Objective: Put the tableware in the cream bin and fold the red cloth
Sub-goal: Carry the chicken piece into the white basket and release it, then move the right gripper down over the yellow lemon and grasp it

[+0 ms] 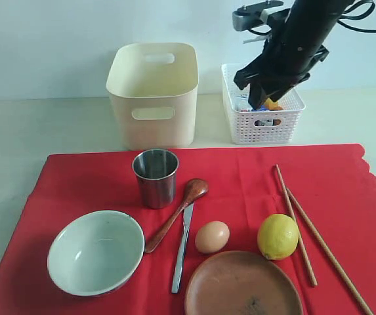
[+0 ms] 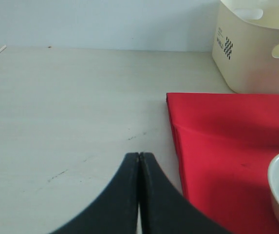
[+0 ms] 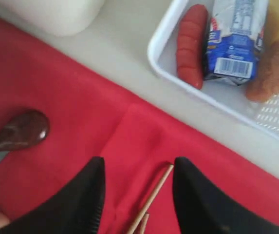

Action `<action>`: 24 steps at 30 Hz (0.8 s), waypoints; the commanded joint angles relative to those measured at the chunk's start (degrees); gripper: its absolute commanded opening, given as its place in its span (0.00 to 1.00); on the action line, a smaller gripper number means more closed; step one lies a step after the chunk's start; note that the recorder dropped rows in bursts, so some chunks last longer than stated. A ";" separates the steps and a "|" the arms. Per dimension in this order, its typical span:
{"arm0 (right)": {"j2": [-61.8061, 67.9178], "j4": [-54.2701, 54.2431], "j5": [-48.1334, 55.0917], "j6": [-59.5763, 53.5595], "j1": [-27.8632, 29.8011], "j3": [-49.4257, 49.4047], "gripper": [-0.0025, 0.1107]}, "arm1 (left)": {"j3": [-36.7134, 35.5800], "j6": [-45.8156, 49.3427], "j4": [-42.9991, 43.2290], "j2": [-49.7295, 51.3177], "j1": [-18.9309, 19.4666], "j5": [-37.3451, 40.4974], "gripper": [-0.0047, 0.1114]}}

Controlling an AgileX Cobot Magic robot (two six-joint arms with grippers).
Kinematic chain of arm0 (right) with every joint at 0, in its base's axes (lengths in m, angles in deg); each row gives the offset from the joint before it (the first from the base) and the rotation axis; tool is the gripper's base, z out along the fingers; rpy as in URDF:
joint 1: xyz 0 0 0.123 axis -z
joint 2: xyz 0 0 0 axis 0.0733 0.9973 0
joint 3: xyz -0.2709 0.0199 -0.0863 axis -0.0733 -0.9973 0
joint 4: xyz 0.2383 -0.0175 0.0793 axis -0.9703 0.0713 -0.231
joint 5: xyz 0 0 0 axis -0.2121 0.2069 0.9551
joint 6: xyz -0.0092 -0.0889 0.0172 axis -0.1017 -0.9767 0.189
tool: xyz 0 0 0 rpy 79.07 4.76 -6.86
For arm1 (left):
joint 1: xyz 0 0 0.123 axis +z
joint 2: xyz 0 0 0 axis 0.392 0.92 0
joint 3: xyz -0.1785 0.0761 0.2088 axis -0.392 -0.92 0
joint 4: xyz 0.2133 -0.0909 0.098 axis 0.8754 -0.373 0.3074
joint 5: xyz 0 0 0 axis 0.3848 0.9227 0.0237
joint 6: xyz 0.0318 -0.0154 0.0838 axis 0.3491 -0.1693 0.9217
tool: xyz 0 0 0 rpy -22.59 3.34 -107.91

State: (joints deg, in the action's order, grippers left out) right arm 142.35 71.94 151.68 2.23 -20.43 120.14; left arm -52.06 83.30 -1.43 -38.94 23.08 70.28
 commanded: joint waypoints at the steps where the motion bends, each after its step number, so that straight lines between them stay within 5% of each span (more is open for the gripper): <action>1: -0.71 -0.11 2.70 -1.49 -2.80 0.00 0.40 | -0.17 0.21 0.00 -0.38 0.08 -0.74 0.04; 16: -0.77 0.09 7.44 -4.06 -12.20 -0.13 0.40 | -0.17 0.21 0.00 -0.38 0.08 -0.74 0.04; 24: -6.74 3.90 7.44 4.76 -12.74 -10.81 0.40 | -0.17 0.21 0.00 -0.38 0.08 -0.74 0.04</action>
State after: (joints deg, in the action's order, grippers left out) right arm 138.80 72.83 158.87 4.05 -33.14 113.25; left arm -52.06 83.30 -1.43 -38.94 23.08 70.28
